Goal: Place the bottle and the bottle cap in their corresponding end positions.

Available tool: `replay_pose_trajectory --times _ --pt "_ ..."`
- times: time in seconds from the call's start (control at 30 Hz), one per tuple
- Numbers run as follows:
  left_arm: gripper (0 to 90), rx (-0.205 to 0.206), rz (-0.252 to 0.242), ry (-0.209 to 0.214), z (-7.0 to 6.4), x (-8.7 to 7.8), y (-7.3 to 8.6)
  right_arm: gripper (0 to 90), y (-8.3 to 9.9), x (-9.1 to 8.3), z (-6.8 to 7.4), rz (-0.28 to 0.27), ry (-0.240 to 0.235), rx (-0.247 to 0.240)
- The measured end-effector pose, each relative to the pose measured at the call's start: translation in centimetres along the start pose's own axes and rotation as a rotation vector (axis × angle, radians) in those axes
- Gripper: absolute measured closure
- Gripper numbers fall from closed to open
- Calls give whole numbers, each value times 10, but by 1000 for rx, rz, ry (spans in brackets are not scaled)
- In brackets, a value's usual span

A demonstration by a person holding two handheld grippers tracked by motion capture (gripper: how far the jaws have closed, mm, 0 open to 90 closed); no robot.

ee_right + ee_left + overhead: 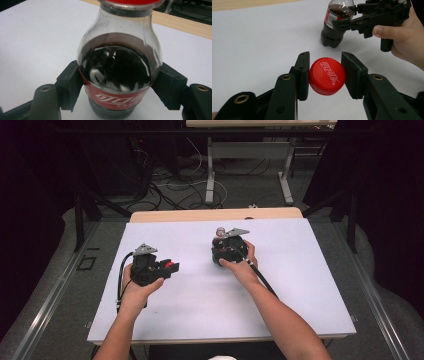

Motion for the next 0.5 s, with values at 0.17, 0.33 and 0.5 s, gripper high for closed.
replay_pose_trajectory --times 0.17,0.33,0.5 --pt "605 -1 16 -1 0 0 2 293 3 -1 1 -21 -2 -9" --pt "605 5 10 3 -2 2 0 281 6 -2 3 -22 -3 -11" --pt "605 11 28 3 -3 4 2 224 13 -1 1 -3 -12 -20"
Point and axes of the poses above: each handheld gripper's, and its own axes: x roughly forward along the jaws, y roughly out of its underside, z roughly to its left, the point moved 9 cm from there along x, roughly forward along the jaws, and after that the axes turned 6 degrees about y, right-handed, at the moved point
